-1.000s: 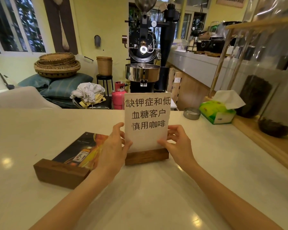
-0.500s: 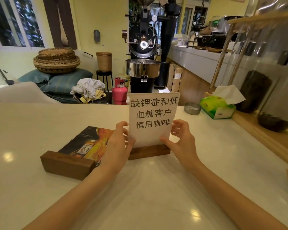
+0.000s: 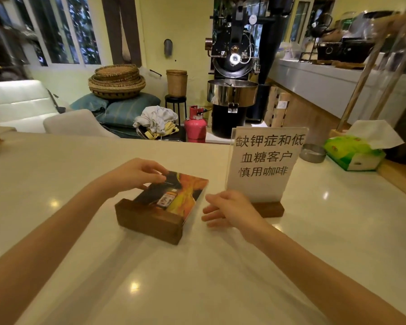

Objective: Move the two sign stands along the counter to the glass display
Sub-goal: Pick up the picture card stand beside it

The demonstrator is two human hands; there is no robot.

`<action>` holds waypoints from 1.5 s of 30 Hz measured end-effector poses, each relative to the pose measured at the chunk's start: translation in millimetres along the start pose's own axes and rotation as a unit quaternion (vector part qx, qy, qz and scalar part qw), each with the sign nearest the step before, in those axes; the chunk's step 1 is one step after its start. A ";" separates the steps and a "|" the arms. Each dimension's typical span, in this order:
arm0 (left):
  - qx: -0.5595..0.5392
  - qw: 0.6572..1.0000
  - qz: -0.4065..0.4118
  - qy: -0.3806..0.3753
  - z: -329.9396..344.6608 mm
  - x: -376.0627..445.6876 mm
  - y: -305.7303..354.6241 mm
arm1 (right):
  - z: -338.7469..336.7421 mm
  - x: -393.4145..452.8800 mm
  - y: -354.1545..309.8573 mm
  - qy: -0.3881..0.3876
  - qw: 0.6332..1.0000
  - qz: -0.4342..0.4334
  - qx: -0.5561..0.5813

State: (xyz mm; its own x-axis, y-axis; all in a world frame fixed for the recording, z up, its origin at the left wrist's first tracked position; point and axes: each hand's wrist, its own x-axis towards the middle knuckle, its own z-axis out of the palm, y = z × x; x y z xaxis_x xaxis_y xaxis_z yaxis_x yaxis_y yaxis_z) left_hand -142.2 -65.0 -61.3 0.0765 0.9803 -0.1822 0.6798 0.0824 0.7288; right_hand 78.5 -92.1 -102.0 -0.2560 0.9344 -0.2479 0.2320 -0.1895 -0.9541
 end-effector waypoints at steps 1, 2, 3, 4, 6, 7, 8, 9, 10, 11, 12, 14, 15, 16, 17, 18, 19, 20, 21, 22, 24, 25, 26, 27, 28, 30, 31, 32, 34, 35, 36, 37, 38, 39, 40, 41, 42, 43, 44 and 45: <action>0.006 1.000 -0.026 0.005 -3.1 2.9 -8.9 | 7.1 3.9 -2.1 -0.013 1.000 0.025 0.006; 0.010 0.999 -0.049 0.014 -4.9 5.7 -17.7 | 14.1 8.5 -3.4 -0.023 0.998 0.049 0.020; 0.007 0.997 -0.072 0.023 -5.9 7.4 -24.9 | 19.9 13.9 -3.2 -0.027 0.996 0.073 0.041; -0.003 0.995 -0.094 0.029 -6.4 8.4 -31.0 | 25.2 19.3 -2.8 -0.030 0.993 0.097 0.063; -0.025 0.992 -0.124 0.021 -7.4 9.6 -40.7 | 33.5 28.3 -1.5 -0.028 0.986 0.131 0.099; -0.034 0.991 -0.132 0.010 -7.7 10.1 -44.9 | 36.4 31.7 -0.8 -0.027 0.983 0.139 0.115; -0.046 0.990 -0.136 -0.001 -7.7 11.1 -49.2 | 38.8 33.9 0.3 -0.026 0.981 0.141 0.129; -0.060 0.989 -0.138 -0.008 -7.5 11.7 -52.7 | 40.9 35.6 1.5 -0.027 0.980 0.139 0.137; -0.073 0.988 -0.138 -0.010 -7.3 12.5 -55.3 | 42.7 36.8 2.5 -0.026 0.981 0.134 0.138; -0.084 0.987 -0.135 -0.012 -7.0 13.0 -56.8 | 44.2 37.7 4.0 -0.024 0.983 0.128 0.133; -0.088 0.987 -0.131 -0.014 -6.7 13.7 -57.8 | 45.4 38.3 5.2 -0.018 0.985 0.123 0.123; -0.080 0.990 -0.119 -0.006 -7.0 14.5 -58.3 | 46.9 39.6 6.5 -0.005 0.989 0.110 0.096; -0.077 0.991 -0.112 0.002 -7.4 14.5 -58.3 | 46.9 39.8 6.6 0.001 0.991 0.098 0.087; -0.082 0.991 -0.104 0.013 -8.0 14.5 -58.1 | 46.9 39.4 5.8 0.007 0.993 0.081 0.084; -0.093 0.991 -0.093 0.023 -8.9 13.9 -57.5 | 46.5 38.3 4.0 0.014 0.995 0.058 0.085; -0.110 0.990 -0.081 0.032 -9.7 13.7 -57.1 | 45.9 37.5 2.2 0.024 0.996 0.030 0.079; -0.131 0.988 -0.065 0.040 -10.6 13.4 -56.4 | 44.9 36.6 0.0 0.038 0.997 -0.002 0.064; -0.154 0.986 -0.050 0.047 -11.3 13.3 -55.6 | 43.8 36.1 -2.3 0.052 0.997 -0.033 0.046; -0.174 0.983 -0.033 0.055 -11.9 13.1 -54.6 | 42.6 35.8 -4.3 0.065 0.996 -0.062 0.027; -0.187 0.980 -0.016 0.067 -11.9 13.5 -53.7 | 41.5 35.3 -6.8 0.075 0.993 -0.088 0.012; -0.193 0.976 0.016 0.098 -11.0 14.6 -51.3 | 39.2 34.1 -10.0 0.089 0.987 -0.137 -0.014; -0.194 0.974 0.030 0.113 -9.9 14.4 -49.3 | 37.9 33.2 -10.6 0.094 0.982 -0.164 -0.029; -0.194 0.972 0.042 0.126 -8.6 13.9 -47.0 | 37.1 32.2 -10.4 0.100 0.976 -0.189 -0.048; -0.195 0.970 0.057 0.136 -7.1 13.3 -45.2 | 36.0 30.8 -10.0 0.107 0.969 -0.212 -0.065; -0.198 0.967 0.072 0.141 -5.4 12.8 -43.6 | 35.0 30.3 -8.4 0.115 0.963 -0.230 -0.077; -0.202 0.964 0.090 0.149 -2.2 12.0 -42.1 | 32.7 28.5 -4.0 0.132 0.954 -0.254 -0.087; -0.199 0.963 0.094 0.155 -0.5 11.8 -41.5 | 31.8 28.1 -1.1 0.140 0.951 -0.261 -0.092; -0.194 0.963 0.099 0.161 1.5 12.3 -41.3 | 31.3 27.4 1.4 0.149 0.947 -0.268 -0.097; -0.183 0.961 0.110 0.174 5.9 12.1 -40.1 | 31.4 25.7 6.1 0.164 0.940 -0.276 -0.114; -0.181 0.960 0.115 0.178 8.3 11.7 -38.9 | 31.6 24.6 8.3 0.171 0.938 -0.279 -0.119; -0.180 0.959 0.118 0.184 10.4 11.6 -38.4 | 31.7 23.4 10.5 0.176 0.935 -0.281 -0.122; -0.176 0.958 0.120 0.191 12.1 10.9 -38.5 | 31.6 22.0 12.2 0.179 0.933 -0.286 -0.126; -0.169 0.958 0.121 0.198 13.5 9.9 -38.7 | 31.5 20.5 13.6 0.183 0.929 -0.293 -0.131; -0.161 0.958 0.122 0.204 14.4 8.8 -39.3 | 31.2 18.8 15.0 0.187 0.924 -0.303 -0.137; -0.155 0.958 0.123 0.207 15.4 8.3 -40.1 | 30.7 17.3 16.3 0.191 0.919 -0.314 -0.143; -0.150 0.958 0.127 0.209 17.0 7.6 -40.6 | 30.0 16.2 17.6 0.194 0.914 -0.324 -0.149; -0.145 0.957 0.131 0.212 18.9 6.8 -41.1 | 29.4 14.9 18.7 0.196 0.910 -0.331 -0.154; -0.138 0.957 0.136 0.217 21.0 5.4 -40.9 | 28.7 13.9 19.7 0.197 0.907 -0.335 -0.161; -0.131 0.956 0.138 0.225 22.7 4.8 -41.1 | 28.0 13.4 20.4 0.197 0.905 -0.338 -0.168; -0.123 0.954 0.140 0.233 24.1 4.3 -41.3 | 27.1 13.3 20.7 0.197 0.903 -0.340 -0.174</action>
State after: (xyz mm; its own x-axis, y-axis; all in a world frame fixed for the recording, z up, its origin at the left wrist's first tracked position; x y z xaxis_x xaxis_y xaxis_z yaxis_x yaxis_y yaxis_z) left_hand -152.4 -68.6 -108.1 -0.1423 0.9389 0.3135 0.4833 -0.2106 0.8498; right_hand 54.5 -91.8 -129.6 -0.1130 0.8473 0.5189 0.4450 0.5101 -0.7361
